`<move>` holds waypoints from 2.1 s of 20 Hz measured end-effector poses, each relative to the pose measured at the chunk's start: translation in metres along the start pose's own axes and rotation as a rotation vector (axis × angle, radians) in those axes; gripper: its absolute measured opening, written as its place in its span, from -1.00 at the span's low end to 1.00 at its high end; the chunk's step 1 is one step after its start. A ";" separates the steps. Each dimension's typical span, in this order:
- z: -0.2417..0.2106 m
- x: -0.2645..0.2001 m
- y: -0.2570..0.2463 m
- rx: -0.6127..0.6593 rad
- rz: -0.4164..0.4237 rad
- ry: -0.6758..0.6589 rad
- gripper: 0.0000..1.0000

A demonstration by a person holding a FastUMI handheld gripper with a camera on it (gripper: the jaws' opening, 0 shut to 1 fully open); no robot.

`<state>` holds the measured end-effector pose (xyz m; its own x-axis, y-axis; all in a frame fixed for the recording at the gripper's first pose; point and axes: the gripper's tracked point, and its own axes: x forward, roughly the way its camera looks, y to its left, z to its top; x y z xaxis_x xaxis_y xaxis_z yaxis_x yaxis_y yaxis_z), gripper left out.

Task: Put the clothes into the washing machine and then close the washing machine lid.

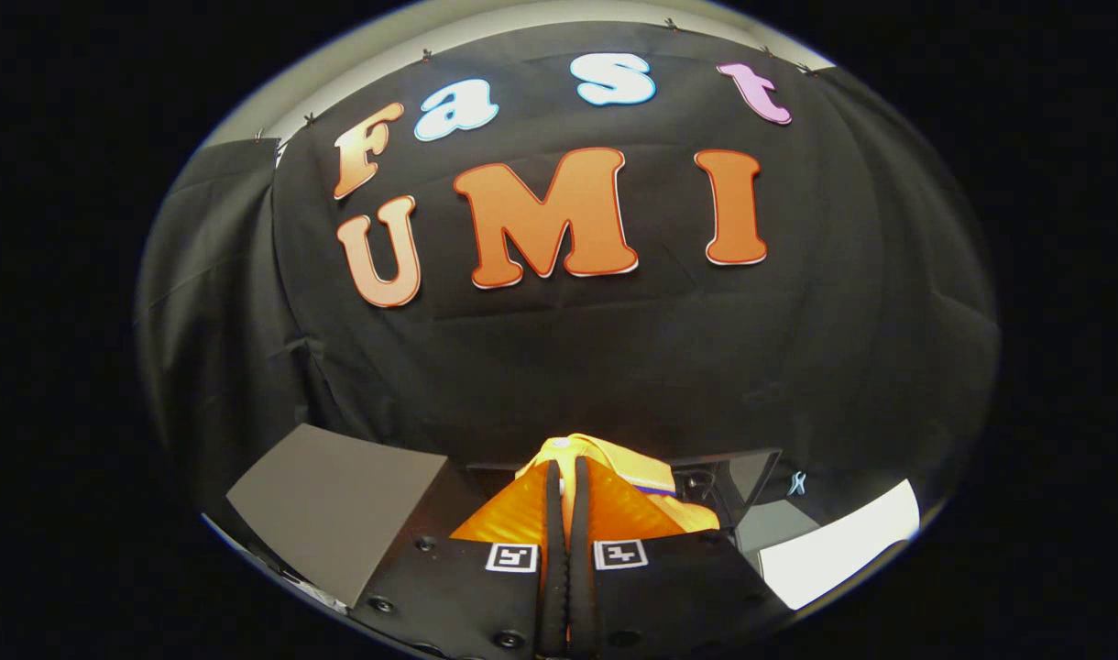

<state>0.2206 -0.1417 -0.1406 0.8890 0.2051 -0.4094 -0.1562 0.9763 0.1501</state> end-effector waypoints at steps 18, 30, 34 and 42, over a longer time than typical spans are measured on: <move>-0.249 0.081 -0.050 0.062 -0.045 0.387 -0.82; -0.367 0.117 -0.067 0.103 -0.086 0.603 -0.82; -0.379 0.120 -0.067 0.114 -0.086 0.635 -0.82; -0.385 0.119 -0.077 0.088 -0.121 0.642 -0.27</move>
<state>0.1730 -0.1654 -0.5473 0.4603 0.1213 -0.8794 -0.0115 0.9914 0.1307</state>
